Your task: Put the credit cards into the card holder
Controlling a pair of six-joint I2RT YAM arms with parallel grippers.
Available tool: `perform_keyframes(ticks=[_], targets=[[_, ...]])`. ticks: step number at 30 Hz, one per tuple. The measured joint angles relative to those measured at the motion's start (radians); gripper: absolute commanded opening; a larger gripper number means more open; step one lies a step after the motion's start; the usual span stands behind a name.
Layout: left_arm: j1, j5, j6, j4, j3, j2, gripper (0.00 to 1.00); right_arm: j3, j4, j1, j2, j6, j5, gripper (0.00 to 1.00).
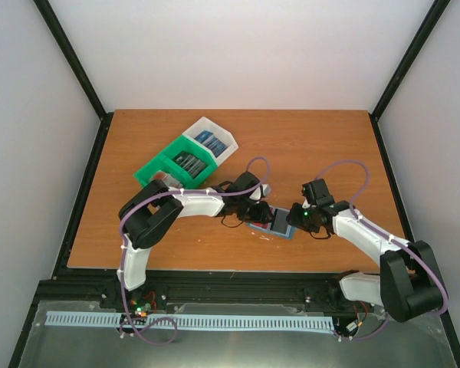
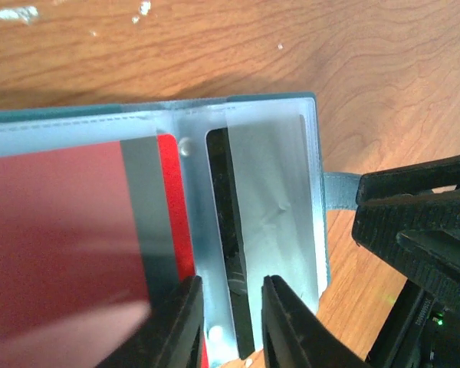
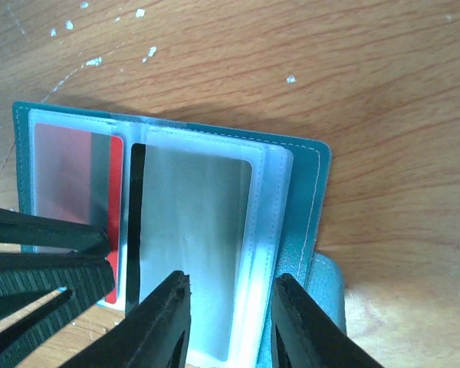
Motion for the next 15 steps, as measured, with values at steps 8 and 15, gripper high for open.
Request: perform_keyframes(ticks=[8,15], targets=[[0.000,-0.014,0.024,-0.014,0.013,0.000,0.08,0.000,0.011,0.000,0.005,0.014,-0.028,0.26],[0.000,0.026,0.027,-0.009,0.013,0.008,0.03,0.000,0.036,0.000,0.024,0.022,-0.050,0.26]])
